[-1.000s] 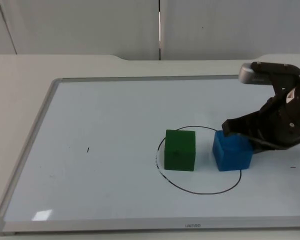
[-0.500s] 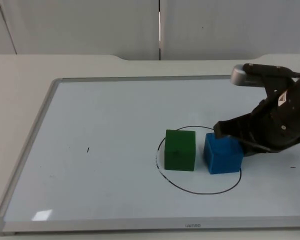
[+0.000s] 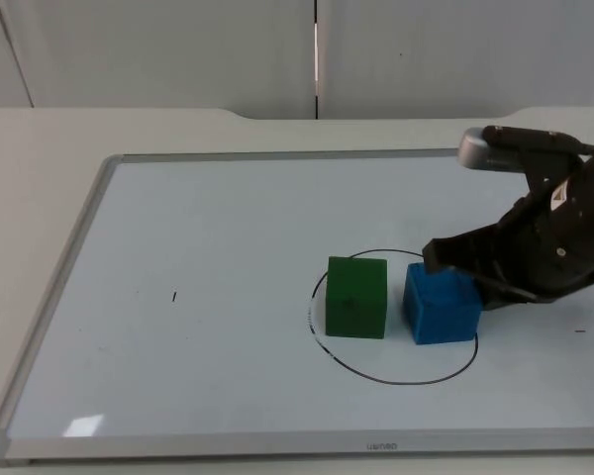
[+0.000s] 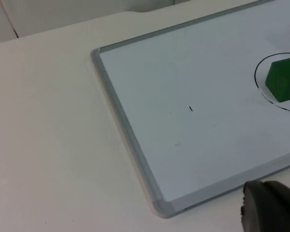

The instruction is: Push the two cubes into the marked area.

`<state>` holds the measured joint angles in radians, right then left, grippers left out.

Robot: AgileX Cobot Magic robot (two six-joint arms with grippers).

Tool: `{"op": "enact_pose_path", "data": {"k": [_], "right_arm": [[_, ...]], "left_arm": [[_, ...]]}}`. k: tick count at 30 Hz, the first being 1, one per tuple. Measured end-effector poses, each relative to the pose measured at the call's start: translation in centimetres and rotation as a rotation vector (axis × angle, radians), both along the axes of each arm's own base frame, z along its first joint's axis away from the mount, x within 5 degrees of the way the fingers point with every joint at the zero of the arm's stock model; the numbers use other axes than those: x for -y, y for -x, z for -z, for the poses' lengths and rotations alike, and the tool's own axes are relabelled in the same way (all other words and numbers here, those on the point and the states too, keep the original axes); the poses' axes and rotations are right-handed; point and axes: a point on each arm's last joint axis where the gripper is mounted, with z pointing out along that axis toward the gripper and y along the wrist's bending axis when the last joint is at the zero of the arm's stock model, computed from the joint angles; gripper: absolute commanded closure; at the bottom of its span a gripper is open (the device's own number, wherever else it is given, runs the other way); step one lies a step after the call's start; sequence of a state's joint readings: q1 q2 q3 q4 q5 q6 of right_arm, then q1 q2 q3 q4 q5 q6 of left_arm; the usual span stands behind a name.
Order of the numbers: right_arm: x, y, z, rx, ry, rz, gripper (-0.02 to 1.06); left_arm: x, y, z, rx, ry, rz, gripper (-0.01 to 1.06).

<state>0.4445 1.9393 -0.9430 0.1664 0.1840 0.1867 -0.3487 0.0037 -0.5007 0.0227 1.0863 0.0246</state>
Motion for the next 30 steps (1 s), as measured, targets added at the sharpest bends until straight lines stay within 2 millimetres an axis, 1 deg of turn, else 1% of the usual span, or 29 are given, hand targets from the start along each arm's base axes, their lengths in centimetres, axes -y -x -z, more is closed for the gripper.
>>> {"op": "enact_pose_path", "data": {"k": [10, 23, 30], "right_arm": [[0.00, 0.04, 0.02, -0.005, -0.002, 0.005, 1.05], [-0.16, 0.06, -0.01, -0.029, -0.055, 0.080, 1.05], [-0.19, 0.07, -0.02, -0.032, -0.064, 0.088, 1.05]], "left_arm": [[0.00, 0.00, 0.00, 0.000, 0.000, 0.000, 1.05], [0.00, 0.00, 0.00, 0.000, 0.000, 0.000, 1.05], [0.00, 0.00, 0.00, 0.000, 0.000, 0.000, 1.05]]}}
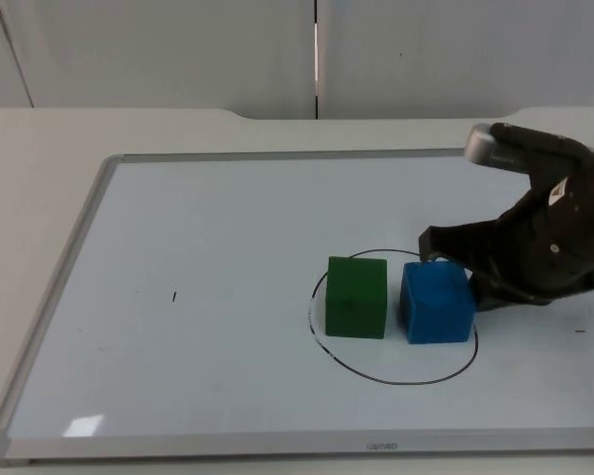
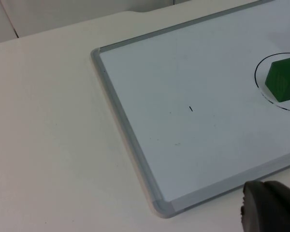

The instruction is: Push the two cubes into the marked area.

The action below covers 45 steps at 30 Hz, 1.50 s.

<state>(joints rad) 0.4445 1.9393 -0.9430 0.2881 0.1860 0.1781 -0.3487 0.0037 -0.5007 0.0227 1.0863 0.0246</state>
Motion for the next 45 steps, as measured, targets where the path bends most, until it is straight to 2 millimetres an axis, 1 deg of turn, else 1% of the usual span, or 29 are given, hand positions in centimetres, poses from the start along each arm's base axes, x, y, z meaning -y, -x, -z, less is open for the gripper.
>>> {"op": "enact_pose_path", "data": {"k": [5, 7, 9, 10, 12, 13, 14, 15, 16, 17, 19, 20, 21, 23, 24, 25, 26, 27, 28, 31, 32, 33, 35, 36, 37, 38, 40, 41, 45], "right_arm": [[0.1, 0.0, -0.3, 0.029, 0.034, -0.082, 1.05], [0.5, 0.0, -1.5, 0.052, 0.050, -0.130, 1.05], [1.0, 0.2, -3.5, 0.090, 0.068, -0.185, 1.05], [1.0, 0.2, -3.5, 0.090, 0.068, -0.185, 1.05], [1.5, 0.6, -6.2, 0.154, 0.089, -0.235, 1.05], [1.8, 1.2, -8.5, 0.202, 0.108, -0.274, 1.05], [2.2, 1.8, -10.3, 0.241, 0.116, -0.290, 1.05], [2.2, 1.8, -10.3, 0.241, 0.116, -0.290, 1.05], [2.5, 2.5, -12.5, 0.295, 0.112, -0.297, 1.05], [2.9, 3.2, -14.0, 0.331, 0.111, -0.303, 1.05], [3.7, 5.2, -17.7, 0.425, 0.090, -0.299, 1.05], [4.1, 6.1, -19.1, 0.463, 0.081, -0.297, 1.05], [4.1, 6.1, -19.1, 0.463, 0.081, -0.297, 1.05], [5.0, 8.4, -22.1, 0.545, 0.058, -0.291, 1.05], [5.3, 9.0, -22.8, 0.563, 0.053, -0.289, 1.05], [5.7, 10.1, -23.7, 0.586, 0.046, -0.289, 1.05], [6.5, 11.9, -25.2, 0.630, 0.036, -0.288, 1.05], [6.5, 11.9, -25.2, 0.630, 0.036, -0.288, 1.05], [7.0, 13.1, -26.0, 0.652, 0.032, -0.289, 1.05], [8.2, 16.1, -27.6, 0.691, 0.022, -0.293, 1.05], [8.2, 16.1, -27.6, 0.691, 0.022, -0.293, 1.05], [8.7, 17.3, -28.2, 0.714, 0.016, -0.292, 1.05], [9.5, 19.1, -28.3, 0.747, 0.014, -0.296, 1.05], [9.8, 20.0, -28.1, 0.760, 0.016, -0.299, 1.05], [9.8, 20.0, -28.1, 0.760, 0.016, -0.299, 1.05], [10.4, 21.2, -27.8, 0.785, 0.020, -0.305, 1.05], [11.1, 22.8, -26.6, 0.792, 0.027, -0.314, 1.05], [11.1, 22.8, -26.6, 0.792, 0.027, -0.314, 1.05], [12.2, 25.6, -24.7, 0.790, 0.032, -0.325, 1.05]], "left_arm": [[0.0, 0.0, 0.0, 0.000, 0.000, 0.000, 1.05], [0.0, 0.0, 0.0, 0.000, 0.000, 0.000, 1.05], [0.0, 0.0, 0.0, 0.000, 0.000, 0.000, 1.05], [0.0, 0.0, 0.0, 0.000, 0.000, 0.000, 1.05], [0.0, 0.0, 0.0, 0.000, 0.000, 0.000, 1.05], [0.0, 0.0, 0.0, 0.000, 0.000, 0.000, 1.05], [0.0, 0.0, 0.0, 0.000, 0.000, 0.000, 1.05], [0.0, 0.0, 0.0, 0.000, 0.000, 0.000, 1.05], [0.0, 0.0, 0.0, 0.000, 0.000, 0.000, 1.05], [0.0, 0.0, 0.0, 0.000, 0.000, 0.000, 1.05], [0.0, 0.0, 0.0, 0.000, 0.000, 0.000, 1.05], [0.0, 0.0, 0.0, 0.000, 0.000, 0.000, 1.05], [0.0, 0.0, 0.0, 0.000, 0.000, 0.000, 1.05], [0.0, 0.0, 0.0, 0.000, 0.000, 0.000, 1.05], [0.0, 0.0, 0.0, 0.000, 0.000, 0.000, 1.05], [0.0, 0.0, 0.0, 0.000, 0.000, 0.000, 1.05], [0.0, 0.0, 0.0, 0.000, 0.000, 0.000, 1.05], [0.0, 0.0, 0.0, 0.000, 0.000, 0.000, 1.05], [0.0, 0.0, 0.0, 0.000, 0.000, 0.000, 1.05], [0.0, 0.0, 0.0, 0.000, 0.000, 0.000, 1.05], [0.0, 0.0, 0.0, 0.000, 0.000, 0.000, 1.05], [0.0, 0.0, 0.0, 0.000, 0.000, 0.000, 1.05], [0.0, 0.0, 0.0, 0.000, 0.000, 0.000, 1.05], [0.0, 0.0, 0.0, 0.000, 0.000, 0.000, 1.05], [0.0, 0.0, 0.0, 0.000, 0.000, 0.000, 1.05], [0.0, 0.0, 0.0, 0.000, 0.000, 0.000, 1.05], [0.0, 0.0, 0.0, 0.000, 0.000, 0.000, 1.05], [0.0, 0.0, 0.0, 0.000, 0.000, 0.000, 1.05], [0.0, 0.0, 0.0, 0.000, 0.000, 0.000, 1.05]]}}
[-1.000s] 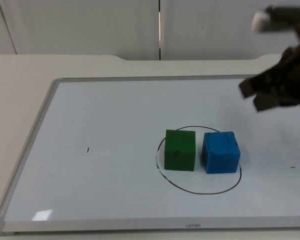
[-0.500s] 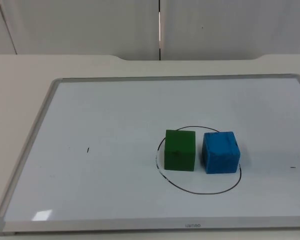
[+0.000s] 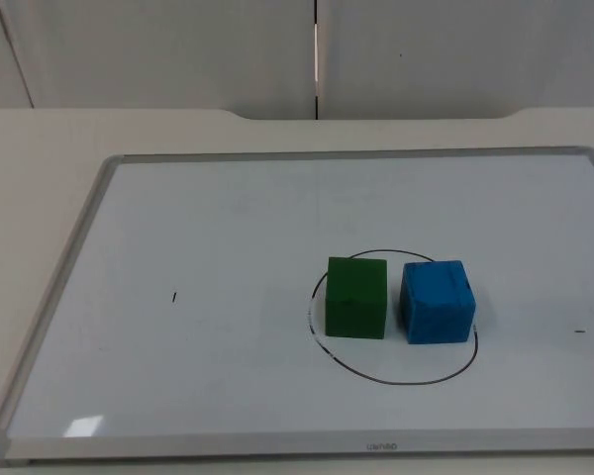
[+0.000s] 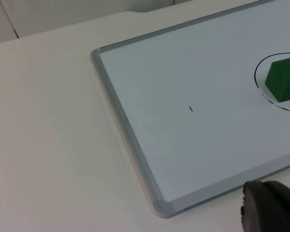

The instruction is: Push the two cubes into the marked area.

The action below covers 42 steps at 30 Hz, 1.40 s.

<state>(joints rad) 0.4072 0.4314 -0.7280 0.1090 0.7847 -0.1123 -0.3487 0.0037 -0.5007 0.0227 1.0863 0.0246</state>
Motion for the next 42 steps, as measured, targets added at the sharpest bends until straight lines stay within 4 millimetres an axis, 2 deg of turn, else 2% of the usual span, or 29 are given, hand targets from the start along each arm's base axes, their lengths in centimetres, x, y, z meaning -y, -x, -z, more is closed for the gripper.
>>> {"op": "enact_pose_path", "data": {"k": [5, 7, 16, 20, 33, 42], "right_arm": [[1.1, 2.7, 1.3, -0.005, 0.009, -0.011, 1.05], [1.3, 3.1, 1.6, -0.007, 0.011, -0.012, 1.05], [2.5, 6.0, 5.3, -0.010, 0.041, -0.029, 1.05], [3.0, 7.1, 5.6, 0.035, 0.034, -0.023, 1.05], [3.5, 6.7, 7.2, -0.041, 0.070, 0.050, 1.05], [3.7, 6.6, 7.2, -0.049, 0.064, 0.078, 1.05]], "left_arm": [[0.0, 0.0, 0.0, 0.000, 0.000, 0.000, 1.05], [0.0, 0.0, 0.0, 0.000, 0.000, 0.000, 1.05], [0.0, 0.0, 0.0, 0.000, 0.000, 0.000, 1.05], [0.0, 0.0, 0.0, 0.000, 0.000, 0.000, 1.05], [0.0, 0.0, 0.0, 0.000, 0.000, 0.000, 1.05], [0.0, 0.0, 0.0, 0.000, 0.000, 0.000, 1.05]]}}
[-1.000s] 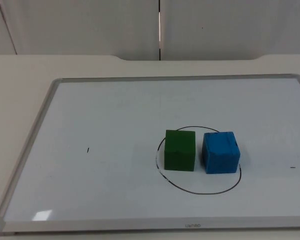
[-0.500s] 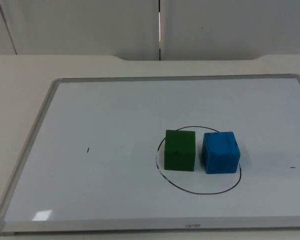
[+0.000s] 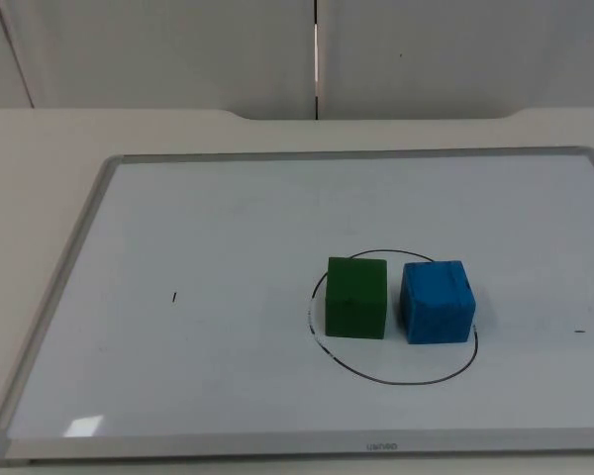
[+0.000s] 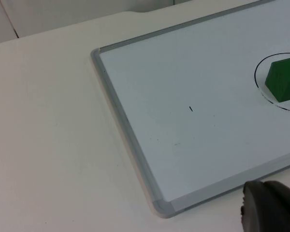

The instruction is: Push the two cubes into the marked area.

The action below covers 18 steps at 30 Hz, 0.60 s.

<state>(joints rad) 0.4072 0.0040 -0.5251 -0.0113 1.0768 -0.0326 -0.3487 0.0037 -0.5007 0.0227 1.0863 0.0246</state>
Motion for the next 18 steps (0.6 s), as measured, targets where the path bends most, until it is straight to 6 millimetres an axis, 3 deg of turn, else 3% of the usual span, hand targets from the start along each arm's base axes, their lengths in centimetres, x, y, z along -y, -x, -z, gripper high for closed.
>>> {"op": "enact_pose_path", "data": {"k": [11, 14, 17, 18], "right_arm": [[0.00, 0.00, 0.01, -0.003, -0.005, 0.003, 1.02], [0.00, 0.00, 0.01, -0.003, -0.005, 0.003, 0.93], [0.00, 0.00, 0.01, -0.003, -0.005, 0.003, 0.67], [0.00, 0.00, 0.01, -0.003, -0.005, 0.003, 0.49]], "left_arm": [[0.00, 0.00, 0.00, 0.000, 0.000, 0.000, 1.05], [0.00, 0.00, 0.00, 0.000, 0.000, 0.000, 1.05], [0.00, 0.00, 0.00, 0.000, 0.000, 0.000, 1.05], [0.00, 0.00, 0.00, 0.000, 0.000, 0.000, 1.05]]}}
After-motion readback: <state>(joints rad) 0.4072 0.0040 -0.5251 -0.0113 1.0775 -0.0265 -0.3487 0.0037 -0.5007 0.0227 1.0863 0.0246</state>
